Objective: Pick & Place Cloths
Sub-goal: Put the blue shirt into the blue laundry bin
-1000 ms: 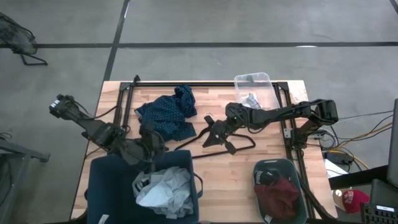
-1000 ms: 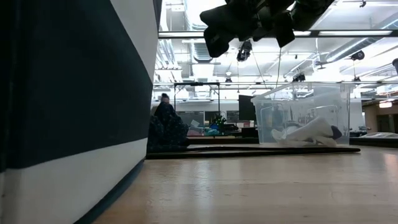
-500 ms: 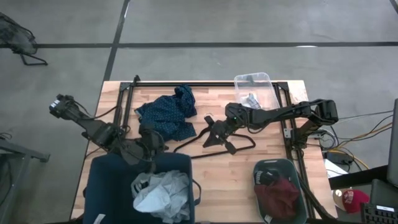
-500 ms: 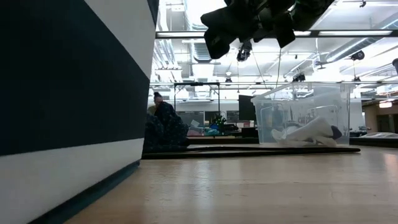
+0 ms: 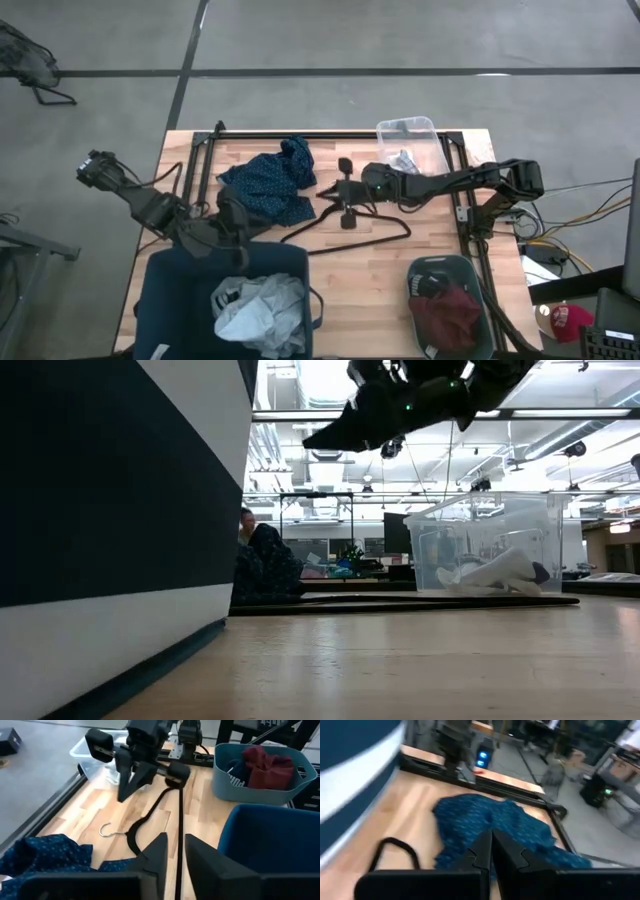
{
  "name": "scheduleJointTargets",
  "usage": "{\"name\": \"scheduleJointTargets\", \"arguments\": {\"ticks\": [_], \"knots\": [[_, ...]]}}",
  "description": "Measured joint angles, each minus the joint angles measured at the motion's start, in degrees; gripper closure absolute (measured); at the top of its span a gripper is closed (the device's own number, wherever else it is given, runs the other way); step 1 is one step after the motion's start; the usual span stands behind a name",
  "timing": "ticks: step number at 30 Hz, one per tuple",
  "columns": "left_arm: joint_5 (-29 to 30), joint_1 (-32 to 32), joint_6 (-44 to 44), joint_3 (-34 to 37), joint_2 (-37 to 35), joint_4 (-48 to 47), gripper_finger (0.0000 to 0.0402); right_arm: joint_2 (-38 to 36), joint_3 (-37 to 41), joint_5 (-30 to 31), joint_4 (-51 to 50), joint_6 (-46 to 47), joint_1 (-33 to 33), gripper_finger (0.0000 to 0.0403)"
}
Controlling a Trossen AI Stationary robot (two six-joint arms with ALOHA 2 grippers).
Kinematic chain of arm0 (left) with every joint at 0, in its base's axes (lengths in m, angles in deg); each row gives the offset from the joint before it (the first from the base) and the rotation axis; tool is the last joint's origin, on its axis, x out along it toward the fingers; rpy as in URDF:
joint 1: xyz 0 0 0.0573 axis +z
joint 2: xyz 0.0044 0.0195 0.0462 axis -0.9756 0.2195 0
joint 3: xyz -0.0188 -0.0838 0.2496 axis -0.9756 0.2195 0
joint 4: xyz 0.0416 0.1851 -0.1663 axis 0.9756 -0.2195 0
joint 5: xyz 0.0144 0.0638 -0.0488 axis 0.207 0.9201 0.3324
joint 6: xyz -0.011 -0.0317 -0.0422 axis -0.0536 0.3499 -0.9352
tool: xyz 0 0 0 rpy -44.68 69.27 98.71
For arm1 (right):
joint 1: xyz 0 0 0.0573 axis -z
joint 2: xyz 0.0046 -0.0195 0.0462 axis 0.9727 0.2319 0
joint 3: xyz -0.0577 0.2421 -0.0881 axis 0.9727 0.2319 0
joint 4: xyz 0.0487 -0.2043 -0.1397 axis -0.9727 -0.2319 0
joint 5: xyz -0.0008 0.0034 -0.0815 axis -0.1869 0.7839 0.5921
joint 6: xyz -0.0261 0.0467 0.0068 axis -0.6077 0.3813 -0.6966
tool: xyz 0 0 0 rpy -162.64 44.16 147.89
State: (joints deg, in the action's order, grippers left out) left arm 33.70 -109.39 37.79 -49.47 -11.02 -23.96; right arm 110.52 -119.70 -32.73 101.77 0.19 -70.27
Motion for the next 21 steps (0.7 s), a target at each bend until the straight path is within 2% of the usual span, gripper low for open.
{"name": "scheduleJointTargets", "arguments": {"ticks": [3, 7, 9, 11, 16, 21], "knots": [[1.4, 0.0, -0.5, 0.0, -0.9, 0.0, 0.0298, 0.0, -0.3, -0.5, -2.0, 1.6, 2.5, 0.0394], [3.4, 0.1, -0.5, 0.0, -2.0, 0.0, 0.0250, 0.0, -3.5, -8.1, -12.6, 6.1, 7.4, 0.0384], [6.8, 0.1, -0.7, 0.0, -2.4, -0.7, 0.0223, 0.5, -4.8, -9.2, -15.8, 7.3, 9.4, 0.0367], [9.1, 0.6, -1.0, 0.0, -2.9, -1.7, 0.0195, 1.1, -6.2, -9.3, -18.4, 8.1, 11.1, 0.0345], [9.1, 3.5, -2.9, 0.0, -4.2, -4.8, 0.0135, 5.3, -11.2, -9.4, -19.7, 8.3, 13.6, 0.0263], [7.3, 7.2, -3.5, 0.0, -5.5, -7.2, 0.0115, 12.6, -19.3, -10.2, -21.3, 8.7, 15.7, 0.0182]]}}
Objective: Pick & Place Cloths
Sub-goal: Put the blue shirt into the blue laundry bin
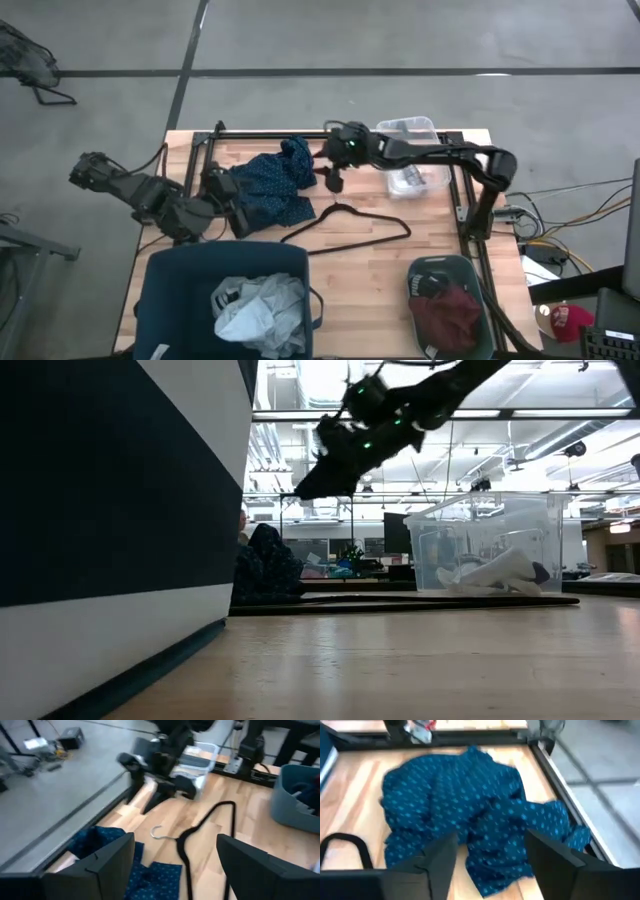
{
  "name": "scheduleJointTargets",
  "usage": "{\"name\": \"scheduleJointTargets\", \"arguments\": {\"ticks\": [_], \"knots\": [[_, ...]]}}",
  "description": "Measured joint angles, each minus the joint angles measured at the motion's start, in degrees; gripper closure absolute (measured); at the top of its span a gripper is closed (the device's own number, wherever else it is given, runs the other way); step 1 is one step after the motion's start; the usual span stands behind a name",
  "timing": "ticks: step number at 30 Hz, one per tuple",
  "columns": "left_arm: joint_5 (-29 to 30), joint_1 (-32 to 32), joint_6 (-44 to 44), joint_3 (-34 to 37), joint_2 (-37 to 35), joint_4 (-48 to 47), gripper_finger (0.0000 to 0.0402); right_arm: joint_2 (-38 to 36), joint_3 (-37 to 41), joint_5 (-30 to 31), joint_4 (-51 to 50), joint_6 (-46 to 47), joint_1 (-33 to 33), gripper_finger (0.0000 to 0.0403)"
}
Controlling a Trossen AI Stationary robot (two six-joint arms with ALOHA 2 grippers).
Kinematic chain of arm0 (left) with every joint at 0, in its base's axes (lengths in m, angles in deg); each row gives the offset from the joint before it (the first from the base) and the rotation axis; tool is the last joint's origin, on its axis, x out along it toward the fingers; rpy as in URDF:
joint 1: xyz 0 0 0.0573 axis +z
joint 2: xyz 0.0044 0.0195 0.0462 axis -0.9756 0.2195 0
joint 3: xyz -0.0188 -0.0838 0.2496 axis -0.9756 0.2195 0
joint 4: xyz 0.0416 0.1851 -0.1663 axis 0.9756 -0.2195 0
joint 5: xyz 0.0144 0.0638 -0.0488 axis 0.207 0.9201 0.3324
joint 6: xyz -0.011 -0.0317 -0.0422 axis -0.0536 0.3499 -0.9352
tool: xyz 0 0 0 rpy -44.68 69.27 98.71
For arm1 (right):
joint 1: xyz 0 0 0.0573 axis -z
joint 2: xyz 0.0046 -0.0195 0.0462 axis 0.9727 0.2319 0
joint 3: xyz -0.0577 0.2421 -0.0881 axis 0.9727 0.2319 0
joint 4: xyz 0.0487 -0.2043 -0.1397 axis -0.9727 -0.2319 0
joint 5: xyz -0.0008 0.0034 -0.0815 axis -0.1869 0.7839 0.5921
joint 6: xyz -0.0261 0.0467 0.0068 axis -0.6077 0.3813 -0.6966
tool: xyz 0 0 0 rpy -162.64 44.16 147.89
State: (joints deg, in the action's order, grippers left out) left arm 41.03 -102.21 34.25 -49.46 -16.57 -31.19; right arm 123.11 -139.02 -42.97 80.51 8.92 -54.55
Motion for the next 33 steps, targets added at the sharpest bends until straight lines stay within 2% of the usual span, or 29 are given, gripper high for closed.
{"name": "scheduleJointTargets", "arguments": {"ticks": [6, 12, 15, 20, 24, 26, 29, 30, 33], "knots": [[-1.2, 0.3, -0.9, 0.1, -1.2, -1.6, 0.0119, 10.1, -11.8, -2.0, -9.6, -3.5, 2.8, 0.0139], [-1.2, 0.3, -1.8, 0.2, -0.8, -3.4, 0.0120, 19.5, -20.7, -2.3, -15.9, -5.6, 3.6, 0.0117], [-1.5, 0.3, -2.1, 0.2, -0.5, -3.5, 0.0121, 22.4, -23.0, -2.2, -16.7, -6.2, 3.6, 0.0117], [-2.5, 0.3, -2.2, 0.2, -0.1, -3.9, 0.0121, 22.0, -23.2, -2.0, -15.8, -6.1, 3.4, 0.0138], [-2.3, 0.3, -2.2, 0.3, -0.1, -3.9, 0.0122, 22.1, -22.9, 0.1, -16.5, -7.0, 3.6, 0.0191], [-2.3, 0.3, -2.3, 0.3, -0.1, -3.9, 0.0122, 22.1, -22.9, 2.1, -16.5, -8.2, 3.7, 0.0242], [-2.3, 0.3, -2.4, 0.3, -0.1, -3.9, 0.0122, 22.1, -22.9, 6.1, -17.3, -9.6, 4.0, 0.0348], [-2.3, 0.3, -2.4, 0.4, -0.1, -3.9, 0.0122, 22.1, -23.0, 6.0, -17.6, -10.4, 4.1, 0.0371], [-2.3, 0.3, -2.4, 0.5, -0.1, -3.9, 0.0122, 21.3, -24.2, 0.8, -20.2, -10.2, 4.3, 0.0391]]}}
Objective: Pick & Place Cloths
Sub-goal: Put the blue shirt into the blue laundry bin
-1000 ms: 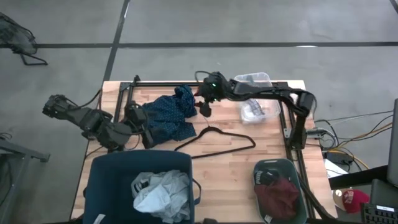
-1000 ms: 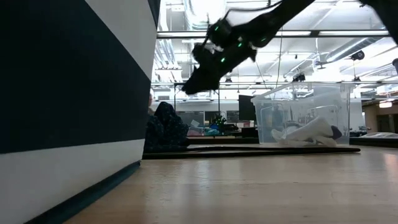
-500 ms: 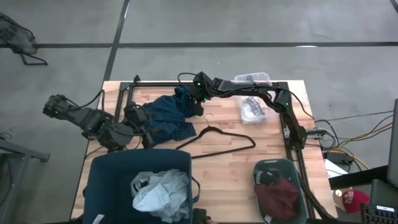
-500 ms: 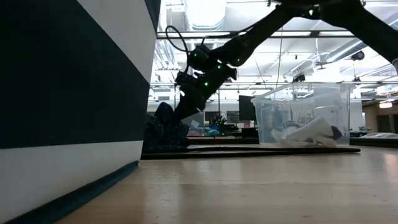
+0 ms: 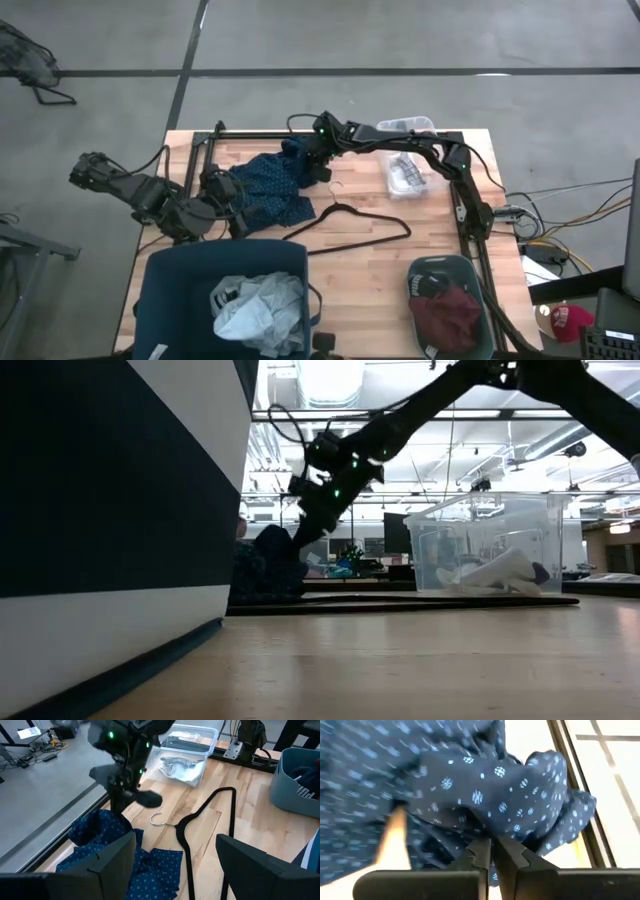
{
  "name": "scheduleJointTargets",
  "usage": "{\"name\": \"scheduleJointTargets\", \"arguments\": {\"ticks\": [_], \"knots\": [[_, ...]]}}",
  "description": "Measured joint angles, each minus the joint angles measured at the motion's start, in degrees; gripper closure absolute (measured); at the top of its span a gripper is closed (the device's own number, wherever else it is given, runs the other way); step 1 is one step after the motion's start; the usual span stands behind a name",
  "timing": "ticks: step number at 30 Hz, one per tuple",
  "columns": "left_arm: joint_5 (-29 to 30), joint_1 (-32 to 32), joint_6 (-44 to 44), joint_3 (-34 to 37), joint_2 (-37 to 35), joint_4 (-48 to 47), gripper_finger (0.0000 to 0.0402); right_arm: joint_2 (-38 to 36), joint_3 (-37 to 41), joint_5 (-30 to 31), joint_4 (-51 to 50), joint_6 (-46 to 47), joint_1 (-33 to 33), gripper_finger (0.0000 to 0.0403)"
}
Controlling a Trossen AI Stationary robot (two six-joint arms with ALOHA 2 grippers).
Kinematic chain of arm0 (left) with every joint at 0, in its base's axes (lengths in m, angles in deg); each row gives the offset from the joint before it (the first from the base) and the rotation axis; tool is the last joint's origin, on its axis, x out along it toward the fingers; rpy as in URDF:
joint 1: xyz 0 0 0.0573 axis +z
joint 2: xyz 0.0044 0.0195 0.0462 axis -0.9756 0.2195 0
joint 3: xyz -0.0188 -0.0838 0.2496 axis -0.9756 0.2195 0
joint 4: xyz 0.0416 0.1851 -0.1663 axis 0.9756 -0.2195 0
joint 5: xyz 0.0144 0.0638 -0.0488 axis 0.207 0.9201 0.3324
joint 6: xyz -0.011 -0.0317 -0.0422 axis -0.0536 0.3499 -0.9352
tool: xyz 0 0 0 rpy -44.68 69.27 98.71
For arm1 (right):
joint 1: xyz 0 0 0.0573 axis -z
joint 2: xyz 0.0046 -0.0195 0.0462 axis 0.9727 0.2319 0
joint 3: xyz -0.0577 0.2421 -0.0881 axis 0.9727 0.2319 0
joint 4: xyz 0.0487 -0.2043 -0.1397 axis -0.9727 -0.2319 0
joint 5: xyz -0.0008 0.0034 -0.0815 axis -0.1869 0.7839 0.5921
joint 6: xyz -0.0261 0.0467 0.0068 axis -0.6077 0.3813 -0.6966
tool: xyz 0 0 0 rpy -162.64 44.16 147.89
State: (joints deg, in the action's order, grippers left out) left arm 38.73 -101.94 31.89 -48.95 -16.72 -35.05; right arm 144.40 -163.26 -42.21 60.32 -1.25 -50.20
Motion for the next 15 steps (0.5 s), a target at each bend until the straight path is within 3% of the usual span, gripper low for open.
{"name": "scheduleJointTargets", "arguments": {"ticks": [7, 15], "knots": [[0.0, 0.0, 0.0, 0.7, 0.0, 0.0, 0.0122, -4.5, -2.8, -0.5, -10.4, -0.8, -0.6, 0.0394], [0.1, 0.0, 1.3, 1.6, 0.2, 0.0, 0.0122, -17.3, -3.7, -1.6, -14.9, -2.0, -2.3, 0.0394]]}}
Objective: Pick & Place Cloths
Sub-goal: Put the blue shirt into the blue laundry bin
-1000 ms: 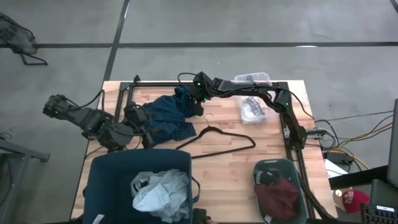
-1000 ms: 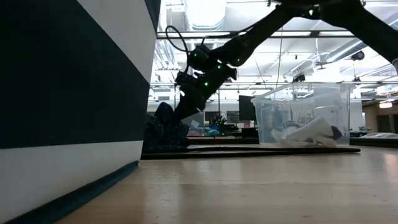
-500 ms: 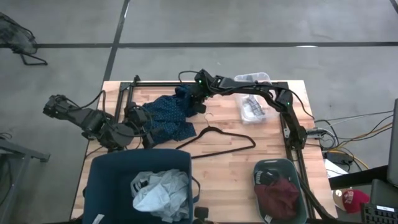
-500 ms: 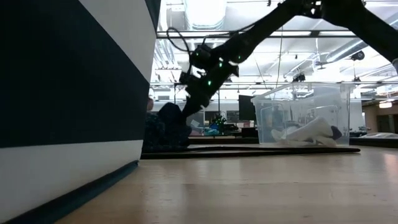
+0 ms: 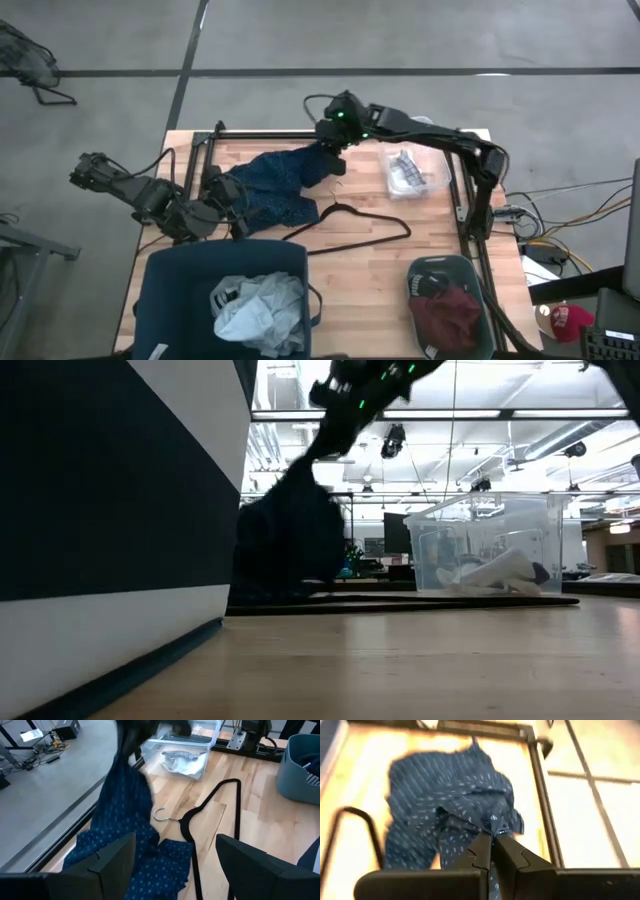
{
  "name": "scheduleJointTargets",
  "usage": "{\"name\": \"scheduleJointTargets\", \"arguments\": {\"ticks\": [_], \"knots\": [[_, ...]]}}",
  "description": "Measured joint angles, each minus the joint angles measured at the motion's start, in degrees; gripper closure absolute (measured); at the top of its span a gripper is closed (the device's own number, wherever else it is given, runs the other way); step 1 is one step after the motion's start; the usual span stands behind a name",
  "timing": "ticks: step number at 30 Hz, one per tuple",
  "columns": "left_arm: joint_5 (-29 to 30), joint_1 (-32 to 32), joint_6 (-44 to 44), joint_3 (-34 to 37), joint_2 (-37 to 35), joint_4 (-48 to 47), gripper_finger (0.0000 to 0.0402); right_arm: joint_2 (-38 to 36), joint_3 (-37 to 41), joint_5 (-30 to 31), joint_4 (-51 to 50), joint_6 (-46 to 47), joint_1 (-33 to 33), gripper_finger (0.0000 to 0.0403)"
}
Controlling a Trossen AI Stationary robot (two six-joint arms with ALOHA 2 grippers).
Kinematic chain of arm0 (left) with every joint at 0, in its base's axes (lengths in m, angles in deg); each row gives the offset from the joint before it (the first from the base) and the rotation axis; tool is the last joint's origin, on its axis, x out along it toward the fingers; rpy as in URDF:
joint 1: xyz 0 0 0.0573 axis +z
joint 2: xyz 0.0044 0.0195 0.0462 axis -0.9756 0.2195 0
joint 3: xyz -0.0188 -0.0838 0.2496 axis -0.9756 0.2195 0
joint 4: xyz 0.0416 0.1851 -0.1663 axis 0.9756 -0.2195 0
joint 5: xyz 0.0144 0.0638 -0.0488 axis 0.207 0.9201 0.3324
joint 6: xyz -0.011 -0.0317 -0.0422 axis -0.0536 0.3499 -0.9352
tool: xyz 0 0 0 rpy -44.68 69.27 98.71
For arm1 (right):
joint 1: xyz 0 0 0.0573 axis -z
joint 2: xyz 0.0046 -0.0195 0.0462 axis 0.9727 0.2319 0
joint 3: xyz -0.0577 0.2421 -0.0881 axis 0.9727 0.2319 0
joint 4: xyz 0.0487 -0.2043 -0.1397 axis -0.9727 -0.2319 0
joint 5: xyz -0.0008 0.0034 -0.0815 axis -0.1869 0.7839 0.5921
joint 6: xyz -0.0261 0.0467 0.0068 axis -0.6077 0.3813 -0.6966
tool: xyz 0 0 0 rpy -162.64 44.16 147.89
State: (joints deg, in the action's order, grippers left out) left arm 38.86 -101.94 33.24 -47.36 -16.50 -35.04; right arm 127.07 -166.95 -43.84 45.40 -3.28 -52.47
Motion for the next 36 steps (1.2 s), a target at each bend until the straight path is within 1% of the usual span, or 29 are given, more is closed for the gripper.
{"name": "scheduleJointTargets", "arguments": {"ticks": [7, 11, 13, 16, 19, 24, 26, 30, 32, 34, 36], "knots": [[1.0, 0.2, 1.8, 0.2, 0.5, 1.3, 0.0122, -10.0, 0.0, -4.1, 0.3, 2.4, -2.1, 0.0395], [1.0, 0.2, 6.5, 1.3, 0.9, 7.4, 0.0122, -14.0, 0.0, -5.5, 2.7, 4.8, -3.3, 0.0395], [1.0, 0.2, 10.2, 1.6, 1.2, 11.6, 0.0122, -15.7, 0.0, -7.7, 3.9, 6.0, -3.5, 0.0395], [0.7, 0.8, 15.9, 1.7, 1.6, 17.6, 0.0122, -17.1, 0.0, -12.0, 6.6, 9.4, -4.3, 0.0395], [1.4, 2.2, 18.5, 1.7, 2.0, 22.7, 0.0122, -17.5, 0.0, -15.1, 8.7, 12.9, -5.3, 0.0395], [1.0, 5.1, 21.5, 1.8, 2.7, 26.2, 0.0116, -17.5, -0.5, -18.1, 11.4, 16.6, -7.0, 0.0395], [-0.4, 6.5, 22.0, 1.8, 2.9, 27.4, 0.0110, -17.5, -1.1, -18.2, 11.4, 16.7, -7.7, 0.0395], [-8.2, 9.0, 24.7, 1.8, 4.1, 33.6, 0.0098, -17.5, -2.2, -18.4, 11.5, 16.9, -8.5, 0.0395], [-11.0, 10.2, 26.5, 1.8, 5.0, 36.6, 0.0094, -17.4, -2.7, -18.4, 11.5, 17.0, -8.7, 0.0395], [-12.6, 11.6, 28.3, 1.8, 5.9, 38.0, 0.0092, -17.4, -3.7, -18.3, 11.5, 17.4, -8.9, 0.0395], [-12.8, 13.0, 29.1, 1.8, 7.1, 38.6, 0.0092, -17.4, -4.9, -18.4, 11.5, 17.7, -8.9, 0.0395]]}}
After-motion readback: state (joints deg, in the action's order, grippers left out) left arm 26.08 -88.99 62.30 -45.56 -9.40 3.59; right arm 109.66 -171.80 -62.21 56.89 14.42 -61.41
